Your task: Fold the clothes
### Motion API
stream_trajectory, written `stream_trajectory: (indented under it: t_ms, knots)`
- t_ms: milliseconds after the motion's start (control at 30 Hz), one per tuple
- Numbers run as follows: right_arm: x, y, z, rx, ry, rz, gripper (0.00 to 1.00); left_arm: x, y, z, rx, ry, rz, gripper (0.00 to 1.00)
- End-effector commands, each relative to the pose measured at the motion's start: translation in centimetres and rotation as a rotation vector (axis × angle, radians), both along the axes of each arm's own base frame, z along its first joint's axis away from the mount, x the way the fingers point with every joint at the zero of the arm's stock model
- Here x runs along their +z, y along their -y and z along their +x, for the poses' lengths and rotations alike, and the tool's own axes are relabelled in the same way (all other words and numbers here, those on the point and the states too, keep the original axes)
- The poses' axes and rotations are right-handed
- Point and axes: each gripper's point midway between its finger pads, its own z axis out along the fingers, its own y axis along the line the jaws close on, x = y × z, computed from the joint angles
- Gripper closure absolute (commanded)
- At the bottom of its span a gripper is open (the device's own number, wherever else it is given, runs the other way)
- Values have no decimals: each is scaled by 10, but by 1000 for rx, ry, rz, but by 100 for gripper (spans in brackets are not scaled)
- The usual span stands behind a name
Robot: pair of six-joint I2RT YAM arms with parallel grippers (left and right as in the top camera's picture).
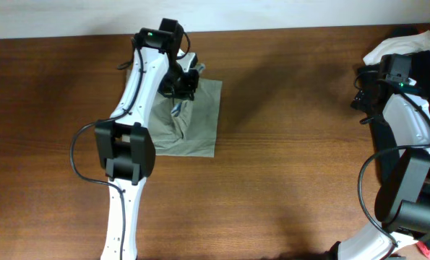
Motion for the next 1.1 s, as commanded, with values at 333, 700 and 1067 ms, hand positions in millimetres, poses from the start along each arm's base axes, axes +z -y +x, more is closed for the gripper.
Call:
stream_trajectory:
  t_ms: [333,700,1067]
  knots:
    - [10,5,2,-13,22,-20,1,15,15,-5,-9,-20,-78,49]
    - [10,5,2,-13,22,-20,1,-36,27,18,-14,1,-109,44]
    - [10,5,2,-13,22,-20,1,-41,64,50,72,202,47,35]
